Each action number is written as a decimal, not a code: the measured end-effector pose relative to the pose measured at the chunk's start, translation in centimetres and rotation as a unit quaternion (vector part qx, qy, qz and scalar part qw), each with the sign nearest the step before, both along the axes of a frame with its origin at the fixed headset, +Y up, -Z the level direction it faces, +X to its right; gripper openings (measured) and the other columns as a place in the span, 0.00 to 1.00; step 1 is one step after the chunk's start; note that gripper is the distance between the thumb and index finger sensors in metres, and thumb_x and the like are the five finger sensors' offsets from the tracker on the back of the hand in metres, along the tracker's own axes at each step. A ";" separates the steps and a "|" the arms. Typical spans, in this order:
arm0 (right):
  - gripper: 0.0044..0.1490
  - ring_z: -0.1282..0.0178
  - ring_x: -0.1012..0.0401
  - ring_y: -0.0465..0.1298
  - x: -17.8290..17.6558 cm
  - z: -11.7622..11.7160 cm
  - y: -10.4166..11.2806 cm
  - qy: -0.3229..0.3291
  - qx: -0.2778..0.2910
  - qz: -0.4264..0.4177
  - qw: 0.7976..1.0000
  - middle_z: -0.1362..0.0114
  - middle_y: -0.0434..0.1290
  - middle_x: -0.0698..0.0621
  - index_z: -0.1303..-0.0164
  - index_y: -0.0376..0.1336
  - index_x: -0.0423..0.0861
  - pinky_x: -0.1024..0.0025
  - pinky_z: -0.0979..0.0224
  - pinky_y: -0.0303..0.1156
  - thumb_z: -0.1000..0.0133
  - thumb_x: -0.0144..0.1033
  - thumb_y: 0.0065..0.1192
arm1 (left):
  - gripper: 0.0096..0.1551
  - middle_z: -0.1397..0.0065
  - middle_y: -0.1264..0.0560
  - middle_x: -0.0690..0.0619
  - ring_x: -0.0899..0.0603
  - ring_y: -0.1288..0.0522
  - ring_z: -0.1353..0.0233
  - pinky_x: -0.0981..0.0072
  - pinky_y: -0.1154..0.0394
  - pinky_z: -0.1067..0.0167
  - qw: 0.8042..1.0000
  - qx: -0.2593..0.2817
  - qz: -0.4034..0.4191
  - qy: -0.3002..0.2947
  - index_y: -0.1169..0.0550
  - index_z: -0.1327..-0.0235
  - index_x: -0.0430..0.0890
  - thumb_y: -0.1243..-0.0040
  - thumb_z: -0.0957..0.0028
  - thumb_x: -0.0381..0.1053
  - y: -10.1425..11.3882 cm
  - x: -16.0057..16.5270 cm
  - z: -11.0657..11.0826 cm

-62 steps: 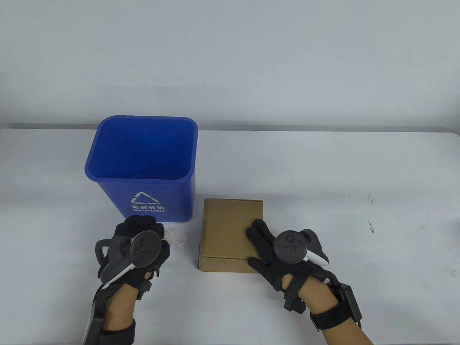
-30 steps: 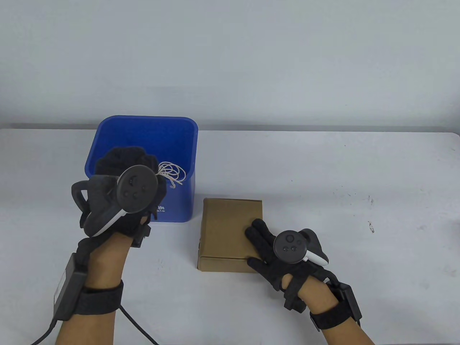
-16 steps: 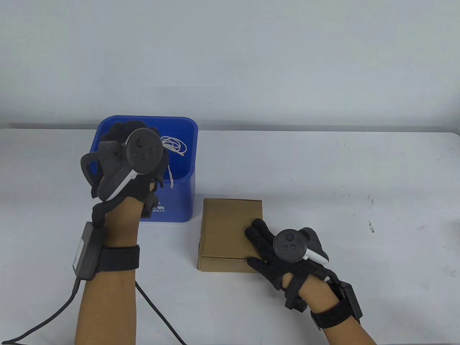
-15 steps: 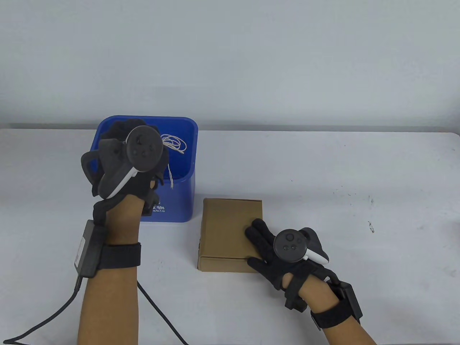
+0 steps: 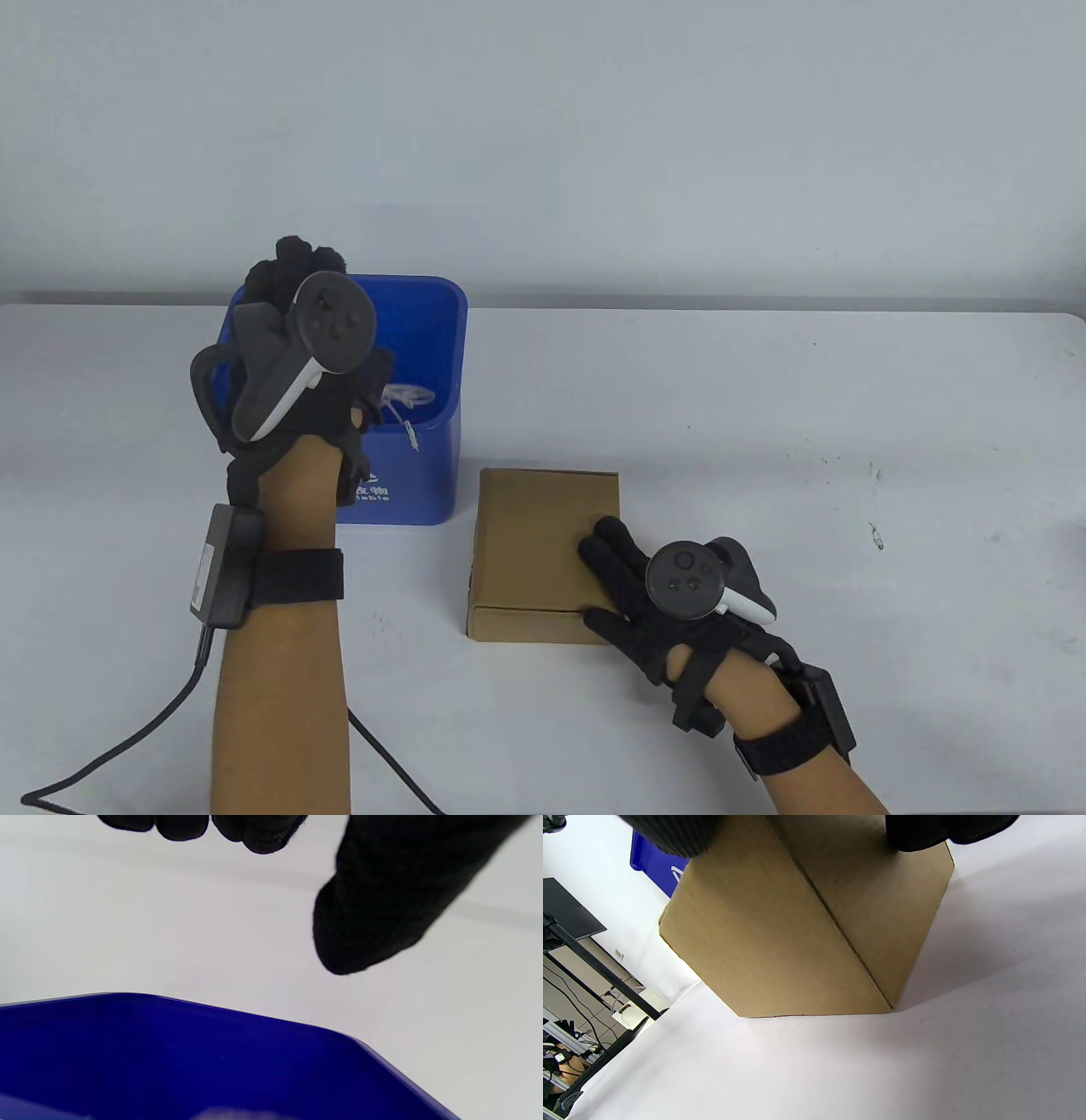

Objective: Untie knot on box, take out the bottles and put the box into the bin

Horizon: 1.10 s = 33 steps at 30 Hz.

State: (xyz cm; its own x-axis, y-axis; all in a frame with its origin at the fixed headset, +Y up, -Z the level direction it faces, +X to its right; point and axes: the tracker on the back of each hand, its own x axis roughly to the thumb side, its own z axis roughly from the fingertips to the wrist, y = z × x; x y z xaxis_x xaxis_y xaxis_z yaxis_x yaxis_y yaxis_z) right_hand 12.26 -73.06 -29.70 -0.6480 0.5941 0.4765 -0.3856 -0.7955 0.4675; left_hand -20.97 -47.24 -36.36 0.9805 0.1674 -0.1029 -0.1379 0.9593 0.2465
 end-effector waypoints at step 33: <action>0.50 0.23 0.27 0.51 0.0 0.0 0.0 0.000 0.002 -0.001 1.000 0.19 0.22 0.48 0.21 0.31 0.47 0.31 0.29 0.52 0.44 0.56 0.43 | 0.57 0.16 0.47 0.38 0.25 0.46 0.18 0.29 0.47 0.23 0.986 -0.004 0.017 -0.167 0.38 0.18 0.38 0.23 0.54 0.61 -5.5 4.2 11.9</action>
